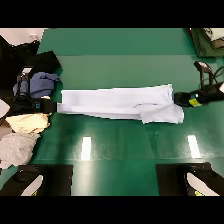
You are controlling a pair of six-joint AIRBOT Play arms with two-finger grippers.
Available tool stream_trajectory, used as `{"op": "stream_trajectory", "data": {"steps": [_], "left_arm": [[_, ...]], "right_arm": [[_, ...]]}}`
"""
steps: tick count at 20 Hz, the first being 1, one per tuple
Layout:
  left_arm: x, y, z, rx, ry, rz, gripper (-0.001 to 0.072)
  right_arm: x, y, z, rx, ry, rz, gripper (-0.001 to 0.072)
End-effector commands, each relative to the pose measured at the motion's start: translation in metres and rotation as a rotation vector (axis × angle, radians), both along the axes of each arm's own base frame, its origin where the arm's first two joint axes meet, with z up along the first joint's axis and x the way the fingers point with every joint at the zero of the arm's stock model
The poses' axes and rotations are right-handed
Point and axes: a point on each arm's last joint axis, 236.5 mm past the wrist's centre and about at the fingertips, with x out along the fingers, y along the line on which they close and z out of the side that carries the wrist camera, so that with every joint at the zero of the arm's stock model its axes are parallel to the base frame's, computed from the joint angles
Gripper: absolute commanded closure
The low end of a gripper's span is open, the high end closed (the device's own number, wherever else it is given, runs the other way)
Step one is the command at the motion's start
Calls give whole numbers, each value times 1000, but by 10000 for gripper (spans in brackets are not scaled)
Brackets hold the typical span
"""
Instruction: Fold the shirts.
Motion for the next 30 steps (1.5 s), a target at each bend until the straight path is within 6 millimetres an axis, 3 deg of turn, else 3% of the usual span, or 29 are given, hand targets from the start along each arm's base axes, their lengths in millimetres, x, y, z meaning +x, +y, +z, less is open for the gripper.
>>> {"op": "stream_trajectory", "data": {"steps": [1, 6, 11, 16, 17, 18, 19, 20, 22, 23, 25, 26, 27, 30], "left_arm": [[38, 7, 1, -9, -121, 67, 680], [77, 5, -21, -40, -157, 115, 680], [98, 7, -49, -52, -141, 157, 680], [111, 8, -53, -56, -169, 168, 678], [113, 8, -51, -57, -179, 169, 617], [115, 8, -49, -59, -187, 171, 309], [115, 8, -47, -71, -185, 184, 149], [117, 7, -42, -73, -185, 182, 147], [118, 4, -29, -70, -168, 167, 148], [115, 3, -25, -69, -144, 160, 194], [106, 1, -27, -62, -80, 147, 480], [102, 0, -30, -62, -60, 145, 622], [98, 0, -33, -58, -37, 142, 679], [86, -2, -42, -58, 27, 135, 679]], "right_arm": [[49, 0, -10, -6, -49, 1, 693], [95, -1, -21, -6, -105, -17, 693], [124, -1, -34, -13, -116, -8, 690], [146, -2, -42, -14, -154, -20, 686], [148, -2, -44, -12, -158, -21, 565], [148, -1, -44, -3, -157, -26, 317], [148, 0, -42, 25, -155, -30, 216], [146, 3, -38, 71, -154, -22, 214], [133, 9, -26, 190, -110, 34, 212], [122, 7, -23, 239, -74, 65, 207], [94, -15, -30, 302, 38, 71, 169], [82, -28, -39, 320, 100, 65, 49], [70, -40, -48, 349, 162, 49, 8], [56, -64, -77, 407, 272, -7, 8]]}}
